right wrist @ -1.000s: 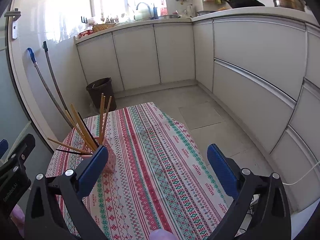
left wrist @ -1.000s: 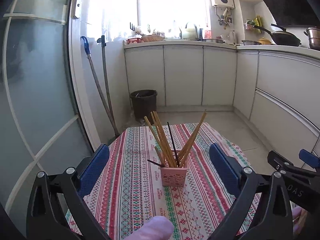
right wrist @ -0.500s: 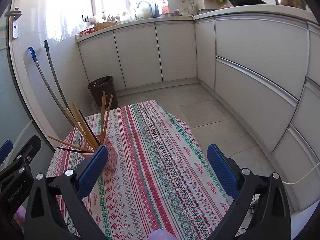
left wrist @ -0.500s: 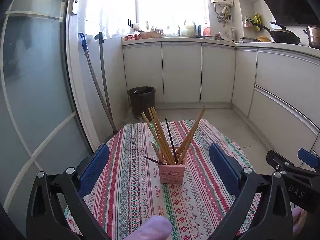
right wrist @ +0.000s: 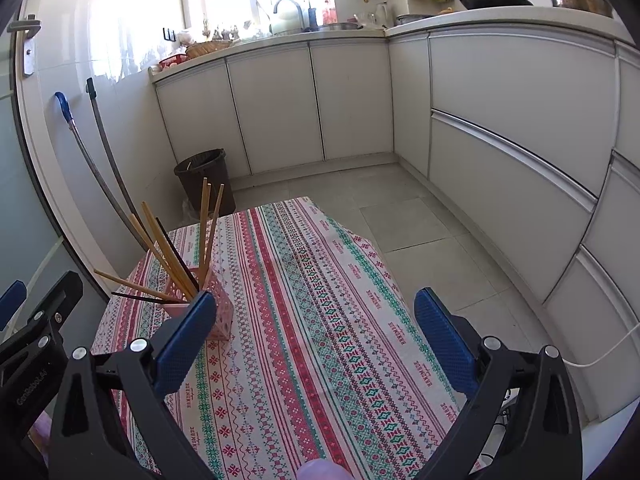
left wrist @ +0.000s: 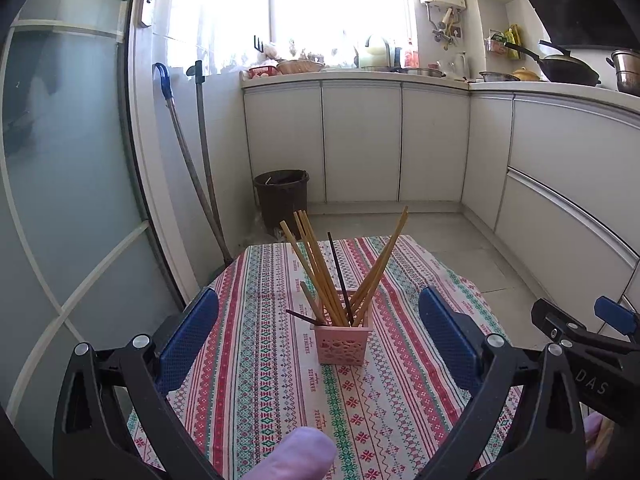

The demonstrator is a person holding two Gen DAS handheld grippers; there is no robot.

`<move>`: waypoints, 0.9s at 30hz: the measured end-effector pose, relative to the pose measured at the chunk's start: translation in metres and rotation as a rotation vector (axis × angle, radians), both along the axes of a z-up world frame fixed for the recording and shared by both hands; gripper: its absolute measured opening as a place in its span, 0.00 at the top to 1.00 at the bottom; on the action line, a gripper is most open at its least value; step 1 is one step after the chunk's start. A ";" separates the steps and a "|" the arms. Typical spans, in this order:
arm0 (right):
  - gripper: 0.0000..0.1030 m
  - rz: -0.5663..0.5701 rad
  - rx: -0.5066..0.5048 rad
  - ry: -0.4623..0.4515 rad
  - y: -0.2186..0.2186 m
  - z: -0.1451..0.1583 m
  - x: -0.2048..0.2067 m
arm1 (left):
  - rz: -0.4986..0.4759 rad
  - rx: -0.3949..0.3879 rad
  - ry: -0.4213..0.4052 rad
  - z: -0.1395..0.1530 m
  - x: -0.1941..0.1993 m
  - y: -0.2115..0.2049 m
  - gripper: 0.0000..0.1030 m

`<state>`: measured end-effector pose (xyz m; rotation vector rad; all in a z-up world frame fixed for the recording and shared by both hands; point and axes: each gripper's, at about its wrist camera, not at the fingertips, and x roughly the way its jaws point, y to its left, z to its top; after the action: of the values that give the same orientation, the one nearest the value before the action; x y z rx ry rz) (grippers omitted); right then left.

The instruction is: Organize utensils

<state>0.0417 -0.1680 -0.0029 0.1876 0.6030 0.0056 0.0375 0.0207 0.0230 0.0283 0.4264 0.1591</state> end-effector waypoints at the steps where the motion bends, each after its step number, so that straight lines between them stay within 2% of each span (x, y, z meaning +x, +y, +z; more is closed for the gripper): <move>1: 0.06 0.000 0.000 0.000 0.000 0.000 0.000 | 0.000 0.000 0.000 0.000 0.000 0.000 0.07; 27: 0.06 0.000 0.003 0.012 -0.001 -0.003 0.002 | 0.002 0.000 0.002 -0.001 0.000 0.001 0.07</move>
<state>0.0438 -0.1685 -0.0064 0.1908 0.6148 0.0057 0.0374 0.0216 0.0217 0.0283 0.4283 0.1616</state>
